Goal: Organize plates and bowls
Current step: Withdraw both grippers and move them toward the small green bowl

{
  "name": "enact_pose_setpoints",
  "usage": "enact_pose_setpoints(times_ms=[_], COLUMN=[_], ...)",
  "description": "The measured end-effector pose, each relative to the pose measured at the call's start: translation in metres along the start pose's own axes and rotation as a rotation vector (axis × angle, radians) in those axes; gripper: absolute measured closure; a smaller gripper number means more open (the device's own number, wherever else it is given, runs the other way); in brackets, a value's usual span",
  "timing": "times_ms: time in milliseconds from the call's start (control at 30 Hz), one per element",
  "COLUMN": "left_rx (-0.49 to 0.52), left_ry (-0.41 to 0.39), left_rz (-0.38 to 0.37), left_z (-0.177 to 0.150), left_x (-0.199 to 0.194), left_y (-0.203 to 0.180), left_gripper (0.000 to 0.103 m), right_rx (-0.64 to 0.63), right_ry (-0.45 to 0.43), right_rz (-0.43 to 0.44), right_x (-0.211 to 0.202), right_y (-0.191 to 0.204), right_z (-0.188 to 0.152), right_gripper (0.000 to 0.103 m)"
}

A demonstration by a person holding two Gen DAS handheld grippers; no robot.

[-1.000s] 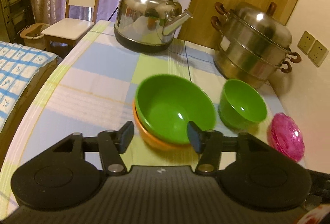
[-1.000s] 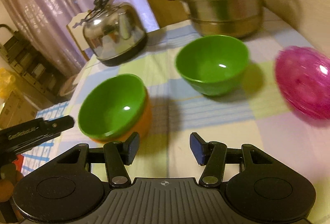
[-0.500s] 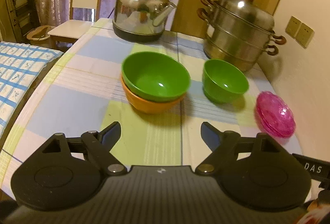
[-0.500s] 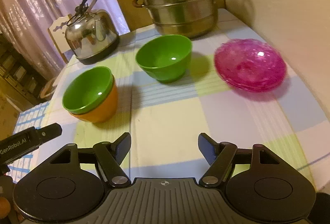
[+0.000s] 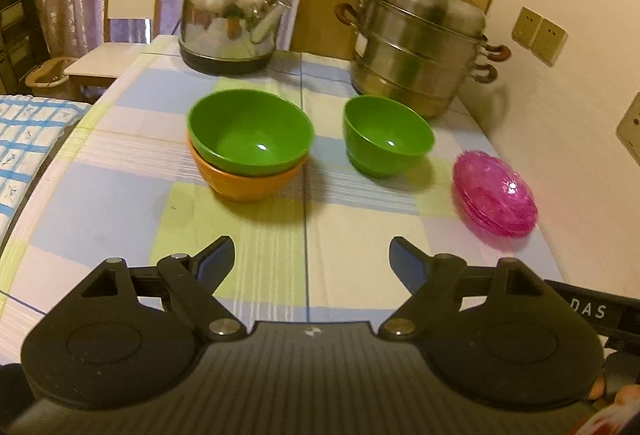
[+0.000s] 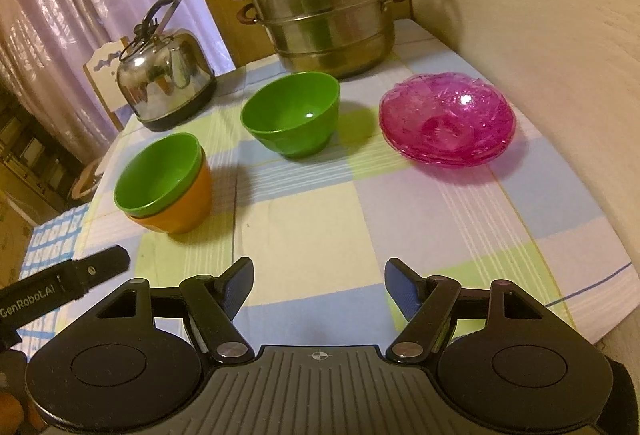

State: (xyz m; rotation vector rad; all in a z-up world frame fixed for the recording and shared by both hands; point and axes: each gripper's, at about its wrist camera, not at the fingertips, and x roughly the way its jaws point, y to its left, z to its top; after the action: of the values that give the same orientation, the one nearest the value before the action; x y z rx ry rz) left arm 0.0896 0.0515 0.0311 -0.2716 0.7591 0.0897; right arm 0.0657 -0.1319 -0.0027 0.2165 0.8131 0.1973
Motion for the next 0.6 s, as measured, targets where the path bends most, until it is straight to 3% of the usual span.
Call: enact_pose_setpoints(times_ms=[600], left_rx=[0.029], left_ry=[0.015], left_rz=[-0.025], left_z=[-0.001], left_x=[0.004], left_y=[-0.011], left_gripper=[0.02], right_rx=[0.033], right_ry=[0.011], right_rz=[-0.001], right_x=[0.004], right_y=[-0.014], right_z=[0.001], right_gripper=[0.031])
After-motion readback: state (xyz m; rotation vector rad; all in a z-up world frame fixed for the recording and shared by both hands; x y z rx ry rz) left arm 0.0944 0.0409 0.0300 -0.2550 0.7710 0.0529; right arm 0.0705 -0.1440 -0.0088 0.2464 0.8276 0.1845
